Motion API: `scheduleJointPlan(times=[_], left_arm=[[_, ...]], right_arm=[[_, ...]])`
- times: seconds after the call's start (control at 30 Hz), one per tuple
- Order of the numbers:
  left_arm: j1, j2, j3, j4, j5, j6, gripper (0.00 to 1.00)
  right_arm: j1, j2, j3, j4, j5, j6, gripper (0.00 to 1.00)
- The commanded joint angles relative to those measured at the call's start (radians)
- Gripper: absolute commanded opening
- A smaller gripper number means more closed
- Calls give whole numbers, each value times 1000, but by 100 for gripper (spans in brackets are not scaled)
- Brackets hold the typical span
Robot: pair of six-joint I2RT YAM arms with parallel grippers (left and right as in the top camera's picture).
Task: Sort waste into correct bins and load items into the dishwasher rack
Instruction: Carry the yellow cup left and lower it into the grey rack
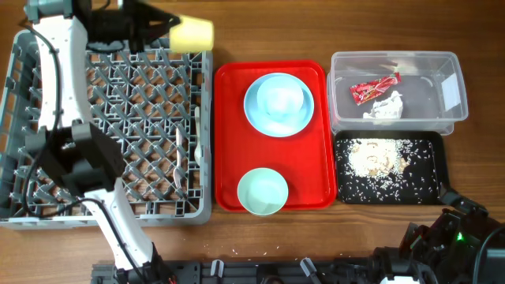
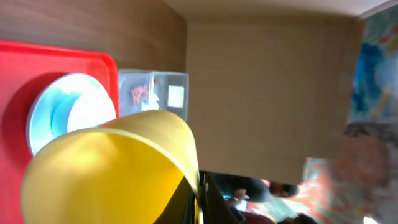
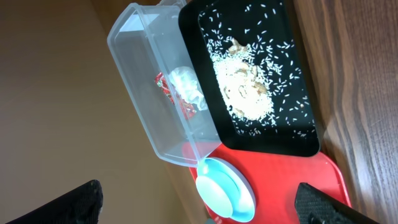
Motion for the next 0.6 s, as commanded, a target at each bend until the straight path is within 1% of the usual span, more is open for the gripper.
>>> scheduleJointPlan(times=[0.0,0.07,0.17,0.43,0.57], left_arm=[[42,78,11,-97,78,240,4],[55,129,11,-123,24,263,4],[76,196,7,-154,-78,267,4],[126,241,-105,-72,-97,272,4],[127,245,-185,-13,-100,270,4]], right_arm=[[-3,-3,3,-6,-5,164,100],[-3,-3,3,-6,-5,164,100],[-3,-3,3,-6,-5,164,100],[-3,-3,3,-6,-4,164,100],[-3,-3,3,-6,-4,164,100]])
